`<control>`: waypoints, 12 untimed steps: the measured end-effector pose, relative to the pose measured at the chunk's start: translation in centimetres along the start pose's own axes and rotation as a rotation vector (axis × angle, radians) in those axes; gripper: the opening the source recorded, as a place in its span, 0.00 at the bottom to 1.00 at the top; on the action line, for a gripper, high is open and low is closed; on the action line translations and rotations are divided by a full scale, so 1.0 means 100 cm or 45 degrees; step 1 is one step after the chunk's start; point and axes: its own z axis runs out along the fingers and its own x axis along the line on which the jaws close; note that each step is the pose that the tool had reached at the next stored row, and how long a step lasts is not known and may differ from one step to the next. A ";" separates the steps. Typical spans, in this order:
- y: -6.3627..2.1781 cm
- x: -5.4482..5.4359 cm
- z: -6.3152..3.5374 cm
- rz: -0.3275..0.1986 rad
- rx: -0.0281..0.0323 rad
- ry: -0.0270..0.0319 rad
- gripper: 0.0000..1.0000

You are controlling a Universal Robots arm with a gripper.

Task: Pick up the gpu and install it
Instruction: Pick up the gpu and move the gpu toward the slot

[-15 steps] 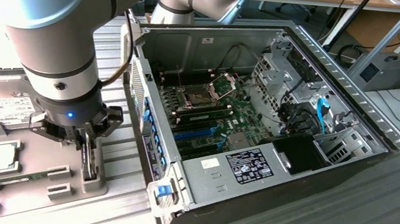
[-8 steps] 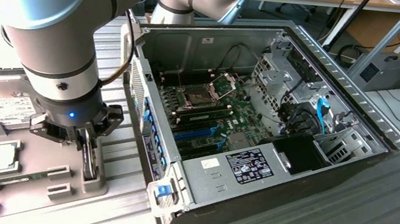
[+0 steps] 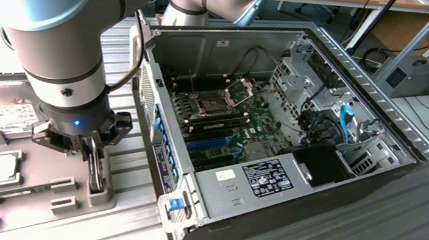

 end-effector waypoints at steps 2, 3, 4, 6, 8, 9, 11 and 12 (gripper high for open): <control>0.0002 0.000 -0.0024 0.000 0.0001 0.0001 0.27; 0.0003 0.000 -0.0039 0.000 0.0001 0.0002 0.27; 0.0004 0.000 -0.0056 0.000 0.0001 0.0001 0.27; 0.0007 0.000 -0.0092 0.000 0.0000 0.0001 0.27; 0.0010 0.000 -0.0142 0.000 0.0001 0.0001 0.27; 0.0012 0.000 -0.0165 0.000 0.0001 0.0003 0.27; 0.0017 -0.001 -0.0233 0.000 0.0001 0.0002 0.27; 0.0018 -0.001 -0.0256 0.000 0.0001 0.0002 0.27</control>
